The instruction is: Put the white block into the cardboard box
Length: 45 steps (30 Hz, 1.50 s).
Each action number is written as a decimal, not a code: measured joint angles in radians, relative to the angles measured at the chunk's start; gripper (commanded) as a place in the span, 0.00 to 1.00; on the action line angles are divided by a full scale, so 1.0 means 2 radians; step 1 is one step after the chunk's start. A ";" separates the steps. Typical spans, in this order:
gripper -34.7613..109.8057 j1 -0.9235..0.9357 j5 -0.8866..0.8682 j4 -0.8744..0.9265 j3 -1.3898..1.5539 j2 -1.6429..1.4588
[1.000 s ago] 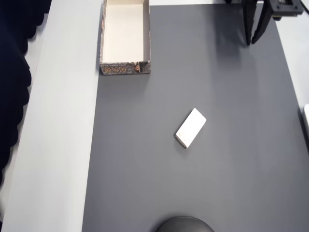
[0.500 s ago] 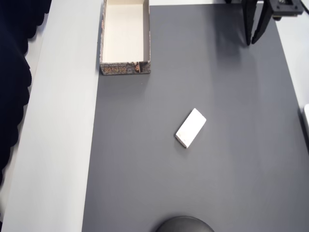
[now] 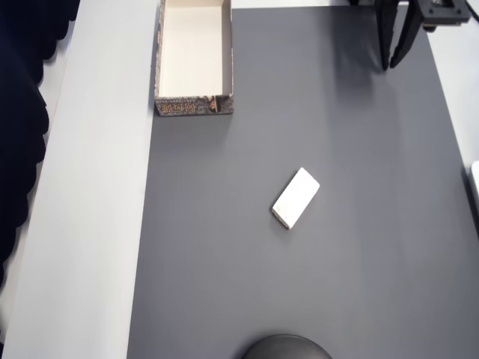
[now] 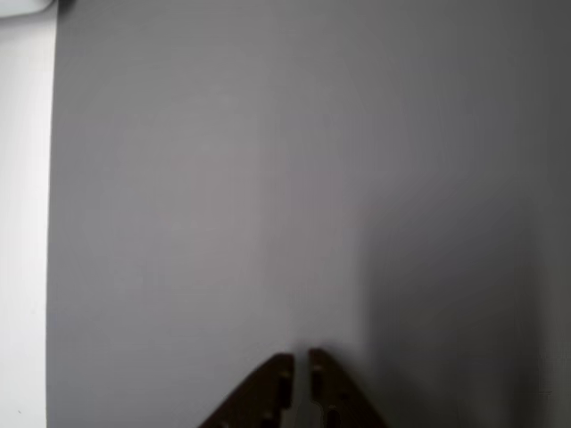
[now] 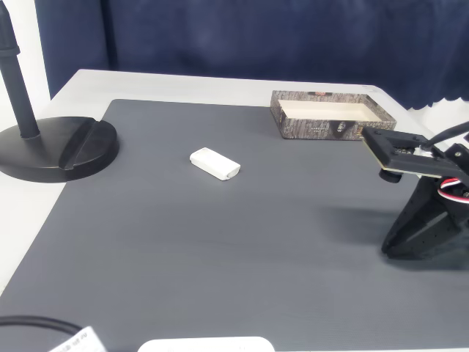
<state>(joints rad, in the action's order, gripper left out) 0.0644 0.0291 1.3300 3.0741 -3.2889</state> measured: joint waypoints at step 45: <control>0.23 0.031 0.015 -0.054 -0.161 0.310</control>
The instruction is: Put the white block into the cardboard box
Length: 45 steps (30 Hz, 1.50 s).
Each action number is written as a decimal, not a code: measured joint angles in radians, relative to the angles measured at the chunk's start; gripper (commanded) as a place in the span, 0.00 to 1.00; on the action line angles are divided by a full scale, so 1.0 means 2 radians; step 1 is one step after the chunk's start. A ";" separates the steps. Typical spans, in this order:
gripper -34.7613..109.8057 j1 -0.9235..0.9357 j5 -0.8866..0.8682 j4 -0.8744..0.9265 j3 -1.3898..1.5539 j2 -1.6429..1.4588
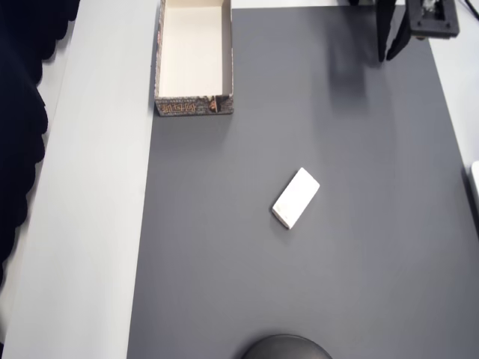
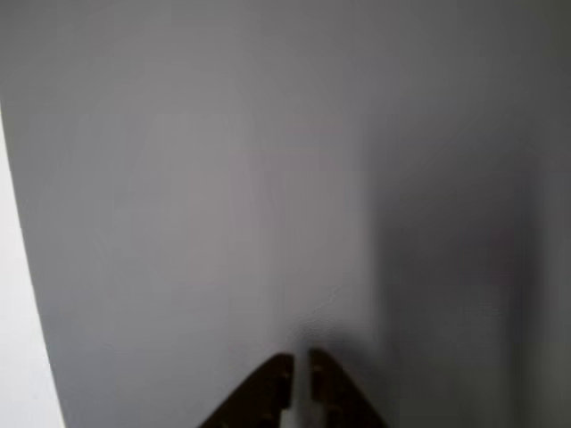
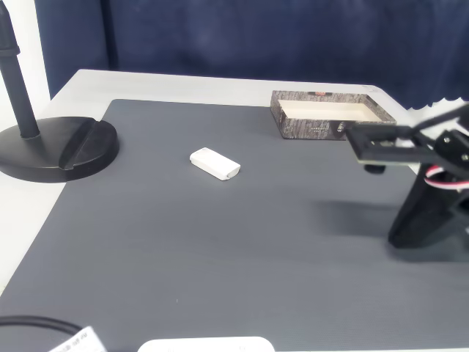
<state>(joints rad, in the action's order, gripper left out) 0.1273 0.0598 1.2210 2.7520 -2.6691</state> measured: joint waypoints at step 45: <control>0.23 0.173 -0.046 0.062 -0.788 0.762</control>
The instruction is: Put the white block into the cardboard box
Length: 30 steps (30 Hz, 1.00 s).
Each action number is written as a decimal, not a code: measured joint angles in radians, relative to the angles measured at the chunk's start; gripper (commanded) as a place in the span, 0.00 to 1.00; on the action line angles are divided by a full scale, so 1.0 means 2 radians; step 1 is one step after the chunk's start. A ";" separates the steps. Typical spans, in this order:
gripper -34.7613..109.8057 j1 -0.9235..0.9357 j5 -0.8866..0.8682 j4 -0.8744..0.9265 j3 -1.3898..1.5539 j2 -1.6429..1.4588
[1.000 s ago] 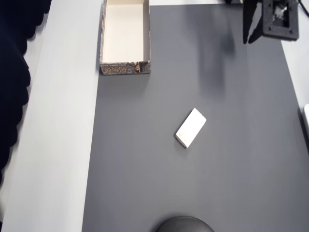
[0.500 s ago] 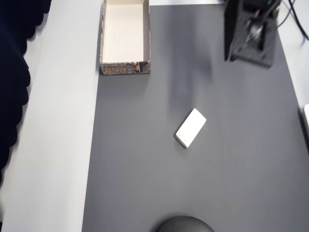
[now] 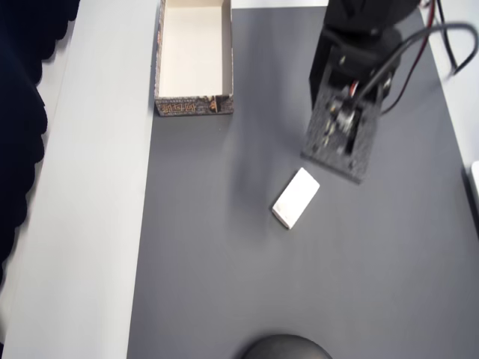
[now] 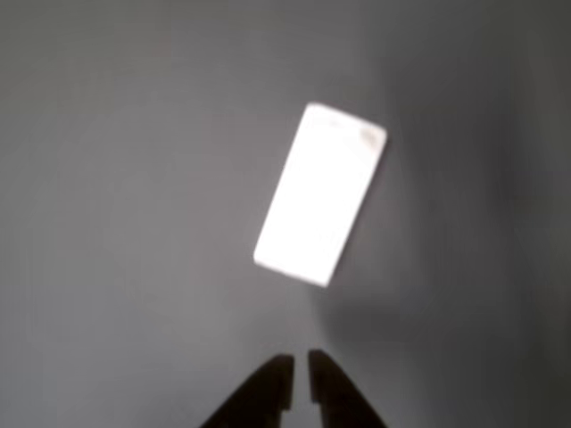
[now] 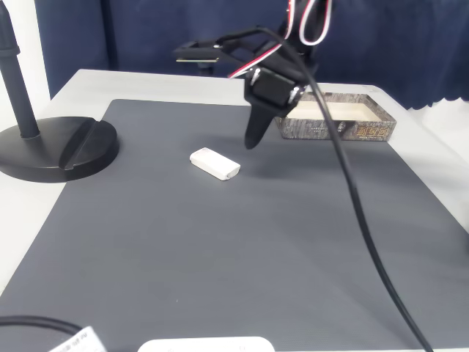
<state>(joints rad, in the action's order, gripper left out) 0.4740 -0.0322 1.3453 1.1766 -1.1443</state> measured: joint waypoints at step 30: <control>0.23 0.018 0.000 0.164 -0.401 0.251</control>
<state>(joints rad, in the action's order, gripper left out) 0.5093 -0.0322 1.6736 0.3743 -0.6427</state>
